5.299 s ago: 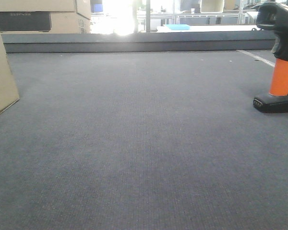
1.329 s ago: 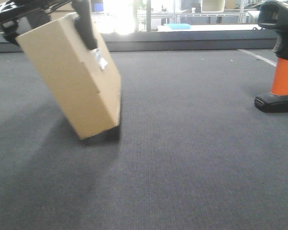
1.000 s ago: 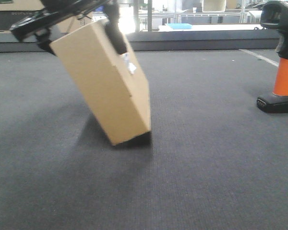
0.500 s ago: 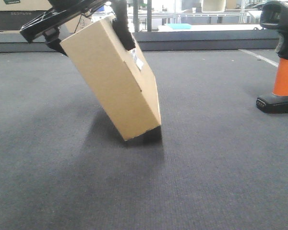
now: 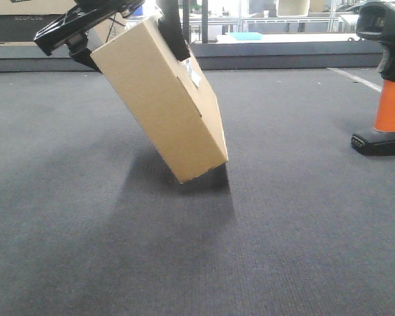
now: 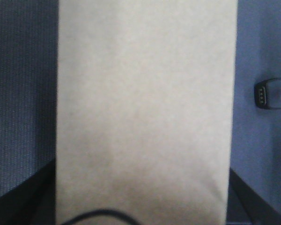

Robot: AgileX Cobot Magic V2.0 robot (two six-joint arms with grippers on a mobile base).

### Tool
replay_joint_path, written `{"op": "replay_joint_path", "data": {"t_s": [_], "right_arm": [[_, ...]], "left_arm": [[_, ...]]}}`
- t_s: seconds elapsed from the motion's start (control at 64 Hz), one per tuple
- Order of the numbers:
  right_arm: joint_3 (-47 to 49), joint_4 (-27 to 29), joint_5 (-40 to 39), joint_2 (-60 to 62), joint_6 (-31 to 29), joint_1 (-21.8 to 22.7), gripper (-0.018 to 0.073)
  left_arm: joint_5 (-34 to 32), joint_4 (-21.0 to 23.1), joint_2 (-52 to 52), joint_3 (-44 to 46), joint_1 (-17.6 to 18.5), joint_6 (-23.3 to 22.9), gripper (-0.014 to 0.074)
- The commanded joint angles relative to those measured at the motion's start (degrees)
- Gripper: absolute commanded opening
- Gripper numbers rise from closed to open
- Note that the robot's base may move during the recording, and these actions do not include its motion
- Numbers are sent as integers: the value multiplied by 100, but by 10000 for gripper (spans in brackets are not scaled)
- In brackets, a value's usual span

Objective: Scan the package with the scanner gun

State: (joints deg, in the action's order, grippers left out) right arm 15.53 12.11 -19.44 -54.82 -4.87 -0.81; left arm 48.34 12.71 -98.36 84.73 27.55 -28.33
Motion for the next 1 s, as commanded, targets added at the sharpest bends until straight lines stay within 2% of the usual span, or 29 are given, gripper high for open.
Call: {"op": "replay_joint_path", "data": {"t_s": [0.0,0.156,0.234,0.344,0.516,0.703,0.844,0.922,0.985], "right_arm": [[36,30,-1031,-507,-22,27,-169],[24,-158,-1948,-1417,161,27,-169],[-63,-430,-2761,-1857,519,27,-169],[-225,-527,-3782,-2410,1062,27,-169],[-250,-658,-4960,-3015,1229,27,-169],[-250,-624,-5003,-3087,1241,27,-169],[-188,-622,-4639,-3087,1241,27,-162],[-178,-622,-4594,-3087,1241,27,-75],[-178,-622,-4594,-3087,1241,27,84]], "left_arm": [[-123,75,27,53,8,28,-111],[-166,76,27,53,8,28,-111],[-236,76,27,53,8,28,-111],[-376,76,27,53,8,28,-111],[-478,76,27,53,8,126,-111],[-494,76,27,53,8,127,-111],[-626,76,27,53,8,135,-111],[-700,76,27,53,8,135,-111],[-763,76,27,53,8,135,-111]]}}
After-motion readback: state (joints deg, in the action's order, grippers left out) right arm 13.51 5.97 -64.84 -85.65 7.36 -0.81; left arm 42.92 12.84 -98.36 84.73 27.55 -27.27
